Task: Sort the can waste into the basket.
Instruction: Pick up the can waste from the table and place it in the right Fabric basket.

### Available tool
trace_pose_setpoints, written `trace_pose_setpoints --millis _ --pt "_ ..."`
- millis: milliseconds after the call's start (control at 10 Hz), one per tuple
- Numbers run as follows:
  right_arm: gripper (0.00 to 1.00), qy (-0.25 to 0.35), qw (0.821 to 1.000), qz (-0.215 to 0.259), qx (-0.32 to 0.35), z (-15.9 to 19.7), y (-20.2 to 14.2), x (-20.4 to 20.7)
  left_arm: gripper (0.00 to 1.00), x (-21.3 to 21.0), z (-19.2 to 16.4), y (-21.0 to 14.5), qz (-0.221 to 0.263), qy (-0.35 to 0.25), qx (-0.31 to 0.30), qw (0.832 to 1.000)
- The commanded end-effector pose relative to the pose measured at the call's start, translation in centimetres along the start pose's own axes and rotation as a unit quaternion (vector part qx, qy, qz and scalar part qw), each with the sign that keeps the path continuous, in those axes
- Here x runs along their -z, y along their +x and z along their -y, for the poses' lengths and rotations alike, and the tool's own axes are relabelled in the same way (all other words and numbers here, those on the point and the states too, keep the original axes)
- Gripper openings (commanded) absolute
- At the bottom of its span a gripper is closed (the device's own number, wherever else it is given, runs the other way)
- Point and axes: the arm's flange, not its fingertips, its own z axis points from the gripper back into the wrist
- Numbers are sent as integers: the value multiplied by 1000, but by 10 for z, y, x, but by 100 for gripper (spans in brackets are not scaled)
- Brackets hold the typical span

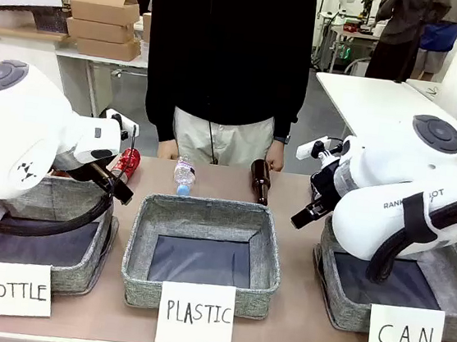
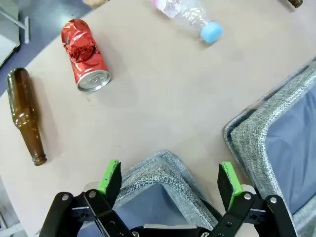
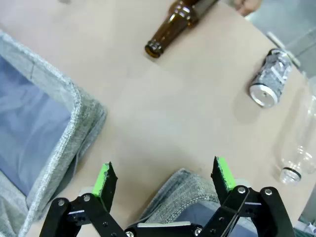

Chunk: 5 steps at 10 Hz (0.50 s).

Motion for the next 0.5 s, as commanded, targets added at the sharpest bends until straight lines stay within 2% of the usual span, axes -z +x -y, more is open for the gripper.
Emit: trace_pose_setpoints --millis 0,400 --pt "100 0 1000 1 0 0 0 -1 100 0 0 0 0 0 0 1000" --pt "100 0 1000 1 0 0 0 -1 100 0 0 0 0 0 0 1000"
